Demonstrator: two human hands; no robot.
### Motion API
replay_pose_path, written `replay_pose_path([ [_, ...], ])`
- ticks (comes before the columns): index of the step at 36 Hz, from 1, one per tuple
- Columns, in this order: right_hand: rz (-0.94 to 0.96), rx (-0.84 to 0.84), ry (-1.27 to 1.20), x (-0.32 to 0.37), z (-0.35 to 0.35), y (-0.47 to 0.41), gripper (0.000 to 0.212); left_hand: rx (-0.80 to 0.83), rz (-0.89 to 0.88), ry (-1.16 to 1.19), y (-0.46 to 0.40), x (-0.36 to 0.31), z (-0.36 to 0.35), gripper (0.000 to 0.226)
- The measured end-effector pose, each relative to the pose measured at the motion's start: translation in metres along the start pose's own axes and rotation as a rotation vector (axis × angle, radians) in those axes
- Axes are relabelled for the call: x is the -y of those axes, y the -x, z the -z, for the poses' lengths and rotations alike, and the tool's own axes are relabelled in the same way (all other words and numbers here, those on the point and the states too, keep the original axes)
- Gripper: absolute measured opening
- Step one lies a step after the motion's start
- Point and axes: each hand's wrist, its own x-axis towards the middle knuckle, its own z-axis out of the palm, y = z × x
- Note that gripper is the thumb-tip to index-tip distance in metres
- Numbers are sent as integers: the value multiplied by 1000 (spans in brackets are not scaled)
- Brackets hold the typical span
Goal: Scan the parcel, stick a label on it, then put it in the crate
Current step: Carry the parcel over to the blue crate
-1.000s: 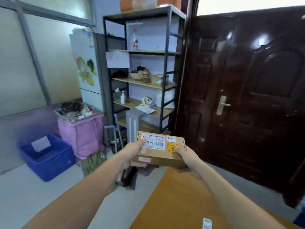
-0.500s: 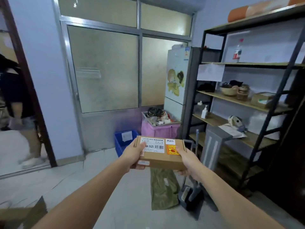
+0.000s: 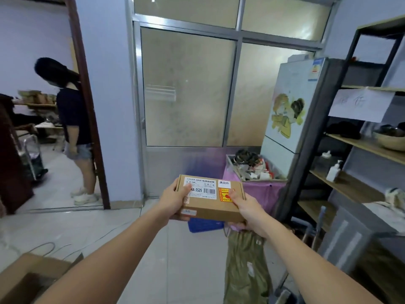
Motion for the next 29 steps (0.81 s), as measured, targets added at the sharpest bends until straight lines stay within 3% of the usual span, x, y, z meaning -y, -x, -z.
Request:
replay_pose_path([
  [3, -28, 51, 33, 6, -19, -45, 56, -35, 22, 13, -30, 2, 22, 11],
  [8, -26, 111, 85, 22, -52, -125, 60, -70, 17, 10, -91, -2, 61, 9],
  [21, -51, 114, 130, 55, -92, -284, 55, -10, 29, 8, -258, -10, 109, 15],
  [29, -29, 60, 131, 63, -82, -381, 37, 25, -8, -26, -367, -10, 98, 17],
])
